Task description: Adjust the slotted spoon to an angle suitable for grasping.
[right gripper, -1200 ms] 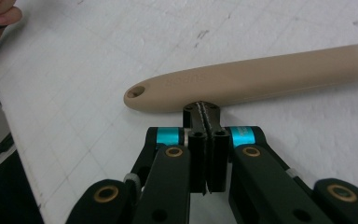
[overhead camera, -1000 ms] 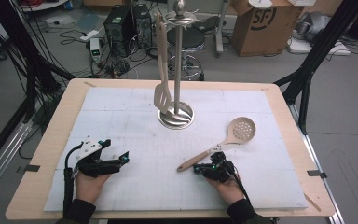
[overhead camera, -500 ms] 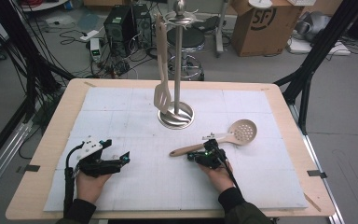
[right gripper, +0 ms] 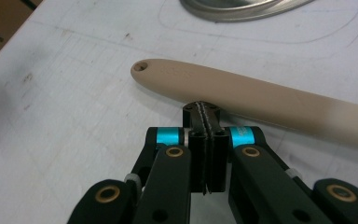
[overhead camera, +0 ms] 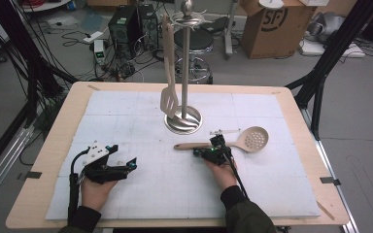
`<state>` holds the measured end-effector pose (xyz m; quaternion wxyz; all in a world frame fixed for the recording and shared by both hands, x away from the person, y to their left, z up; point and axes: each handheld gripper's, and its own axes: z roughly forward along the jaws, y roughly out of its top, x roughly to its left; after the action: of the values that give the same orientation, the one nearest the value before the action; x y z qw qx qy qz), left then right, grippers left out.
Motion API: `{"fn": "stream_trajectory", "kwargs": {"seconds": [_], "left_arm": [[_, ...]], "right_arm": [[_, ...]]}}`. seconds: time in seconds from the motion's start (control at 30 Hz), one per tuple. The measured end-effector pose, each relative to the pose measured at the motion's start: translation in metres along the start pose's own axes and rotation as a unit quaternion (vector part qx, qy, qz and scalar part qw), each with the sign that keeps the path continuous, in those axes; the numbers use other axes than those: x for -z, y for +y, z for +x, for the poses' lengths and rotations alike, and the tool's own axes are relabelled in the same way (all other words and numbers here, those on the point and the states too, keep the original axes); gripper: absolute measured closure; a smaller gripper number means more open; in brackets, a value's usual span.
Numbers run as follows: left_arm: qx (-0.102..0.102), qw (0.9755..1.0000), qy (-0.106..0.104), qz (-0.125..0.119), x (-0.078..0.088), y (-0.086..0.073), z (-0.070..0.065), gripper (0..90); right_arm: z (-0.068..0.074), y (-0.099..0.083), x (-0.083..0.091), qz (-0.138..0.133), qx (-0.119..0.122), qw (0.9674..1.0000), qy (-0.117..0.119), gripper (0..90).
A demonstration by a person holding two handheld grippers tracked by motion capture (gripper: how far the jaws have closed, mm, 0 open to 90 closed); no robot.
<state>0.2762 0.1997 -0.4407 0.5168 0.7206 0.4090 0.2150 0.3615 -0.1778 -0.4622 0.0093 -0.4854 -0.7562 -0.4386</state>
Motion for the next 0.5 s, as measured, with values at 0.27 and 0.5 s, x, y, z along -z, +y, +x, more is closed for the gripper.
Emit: {"fn": "stream_trajectory", "kwargs": {"seconds": [0.27, 0.5], "left_arm": [[-0.006, 1.0, -0.007, 0.003, -0.004, 0.0, -0.004, 12.4], [-0.008, 0.9999, -0.007, 0.006, -0.004, 0.0, -0.004, 12.4]], "right_arm": [[-0.011, 0.01, -0.006, -0.005, -0.033, 0.9994, 0.007, 90.0], [-0.017, 0.018, -0.011, -0.013, -0.046, 0.9988, 0.002, 90.0]]}}
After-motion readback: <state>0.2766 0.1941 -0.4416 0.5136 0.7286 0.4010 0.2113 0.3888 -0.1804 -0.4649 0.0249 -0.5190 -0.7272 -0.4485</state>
